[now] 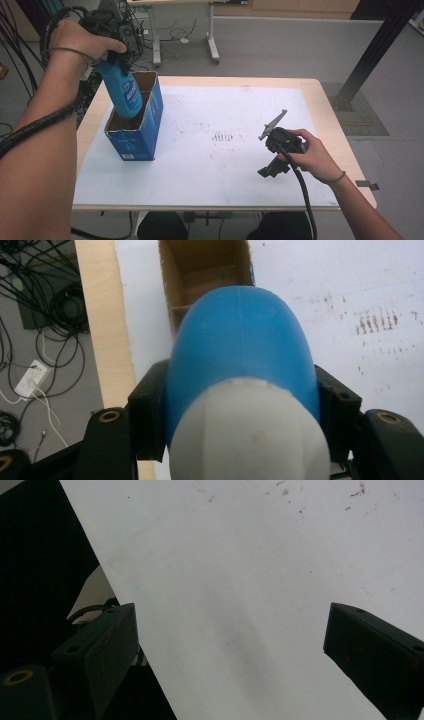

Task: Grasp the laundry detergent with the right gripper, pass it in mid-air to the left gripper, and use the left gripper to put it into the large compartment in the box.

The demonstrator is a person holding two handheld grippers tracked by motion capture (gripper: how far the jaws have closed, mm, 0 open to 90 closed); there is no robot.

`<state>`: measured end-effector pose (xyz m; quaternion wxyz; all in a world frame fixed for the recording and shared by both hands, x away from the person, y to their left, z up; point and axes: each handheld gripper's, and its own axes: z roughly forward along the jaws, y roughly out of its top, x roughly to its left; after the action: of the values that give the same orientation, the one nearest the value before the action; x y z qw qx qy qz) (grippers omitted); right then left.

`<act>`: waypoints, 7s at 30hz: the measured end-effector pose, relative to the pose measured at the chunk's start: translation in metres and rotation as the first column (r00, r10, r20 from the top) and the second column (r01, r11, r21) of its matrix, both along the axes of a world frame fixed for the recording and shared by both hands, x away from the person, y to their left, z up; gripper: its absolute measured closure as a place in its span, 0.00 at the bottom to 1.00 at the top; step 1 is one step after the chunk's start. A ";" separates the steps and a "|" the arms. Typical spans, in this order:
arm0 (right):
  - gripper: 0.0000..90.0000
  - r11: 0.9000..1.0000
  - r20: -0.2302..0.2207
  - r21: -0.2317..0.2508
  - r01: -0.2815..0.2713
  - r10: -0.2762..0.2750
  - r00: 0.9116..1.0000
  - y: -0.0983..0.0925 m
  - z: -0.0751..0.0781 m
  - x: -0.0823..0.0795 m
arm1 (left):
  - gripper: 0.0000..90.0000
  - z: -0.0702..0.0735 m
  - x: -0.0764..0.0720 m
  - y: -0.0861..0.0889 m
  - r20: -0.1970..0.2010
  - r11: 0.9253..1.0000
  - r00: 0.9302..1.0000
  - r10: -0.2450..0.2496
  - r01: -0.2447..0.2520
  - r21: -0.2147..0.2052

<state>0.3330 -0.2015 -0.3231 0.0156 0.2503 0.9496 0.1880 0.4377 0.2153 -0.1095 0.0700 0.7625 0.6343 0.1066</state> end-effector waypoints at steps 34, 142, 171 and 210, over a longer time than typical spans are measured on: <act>0.09 1.000 -0.012 -0.004 0.010 -0.010 1.000 -0.003 -0.012 0.001 | 0.42 -0.094 0.010 0.010 -0.018 0.999 0.998 0.054 -0.054 -0.010; 0.09 0.999 -0.017 -0.010 0.033 -0.033 0.999 -0.005 -0.020 0.001 | 0.42 -0.159 0.009 0.012 -0.060 0.992 0.991 0.124 -0.124 -0.005; 0.09 0.999 -0.013 -0.014 0.029 -0.029 0.999 -0.006 -0.020 0.001 | 0.42 -0.160 0.010 0.011 -0.058 0.992 0.991 0.124 -0.124 -0.004; 0.10 0.999 0.002 -0.039 0.011 -0.011 1.000 0.001 -0.016 0.000 | 0.36 -0.101 -0.002 0.006 -0.018 0.997 0.998 0.068 -0.068 -0.024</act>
<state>0.3326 -0.2004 -0.3391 0.0223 0.2551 0.9517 0.1696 0.4360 0.2213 -0.2107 0.0702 0.7405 0.6617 0.0945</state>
